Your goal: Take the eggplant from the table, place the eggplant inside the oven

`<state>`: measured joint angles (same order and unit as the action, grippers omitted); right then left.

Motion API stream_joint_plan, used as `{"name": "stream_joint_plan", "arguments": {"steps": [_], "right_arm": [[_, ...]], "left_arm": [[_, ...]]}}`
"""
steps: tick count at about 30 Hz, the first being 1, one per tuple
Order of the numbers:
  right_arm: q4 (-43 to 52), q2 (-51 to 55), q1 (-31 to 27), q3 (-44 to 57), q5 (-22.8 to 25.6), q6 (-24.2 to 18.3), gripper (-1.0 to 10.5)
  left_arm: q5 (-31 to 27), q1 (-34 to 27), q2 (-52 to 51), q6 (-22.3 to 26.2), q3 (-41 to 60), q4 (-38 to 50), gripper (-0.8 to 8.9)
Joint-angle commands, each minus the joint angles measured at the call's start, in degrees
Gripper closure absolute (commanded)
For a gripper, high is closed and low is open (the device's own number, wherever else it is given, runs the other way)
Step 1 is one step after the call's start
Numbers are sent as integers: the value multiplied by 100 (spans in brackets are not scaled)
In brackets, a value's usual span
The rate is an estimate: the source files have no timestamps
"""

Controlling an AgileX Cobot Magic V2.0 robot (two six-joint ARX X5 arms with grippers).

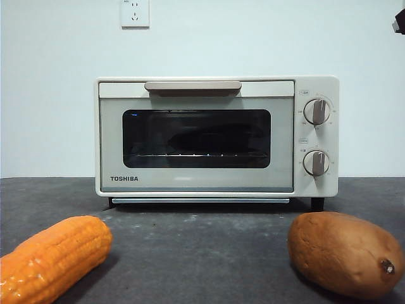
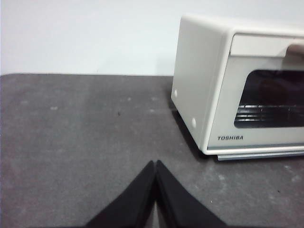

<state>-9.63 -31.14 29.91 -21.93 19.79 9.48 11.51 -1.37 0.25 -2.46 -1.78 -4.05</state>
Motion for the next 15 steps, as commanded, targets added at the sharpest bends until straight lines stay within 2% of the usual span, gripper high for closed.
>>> {"name": "stream_joint_plan", "arguments": {"steps": [1,15], "right_arm": [[61,-11,28,-20,37,76,943],[61,-11,28,-20,37,76,943]], "left_arm": [[-13,-7,-9,48,157,4,807],[-13,160,-7,48,157,-24,807]]}}
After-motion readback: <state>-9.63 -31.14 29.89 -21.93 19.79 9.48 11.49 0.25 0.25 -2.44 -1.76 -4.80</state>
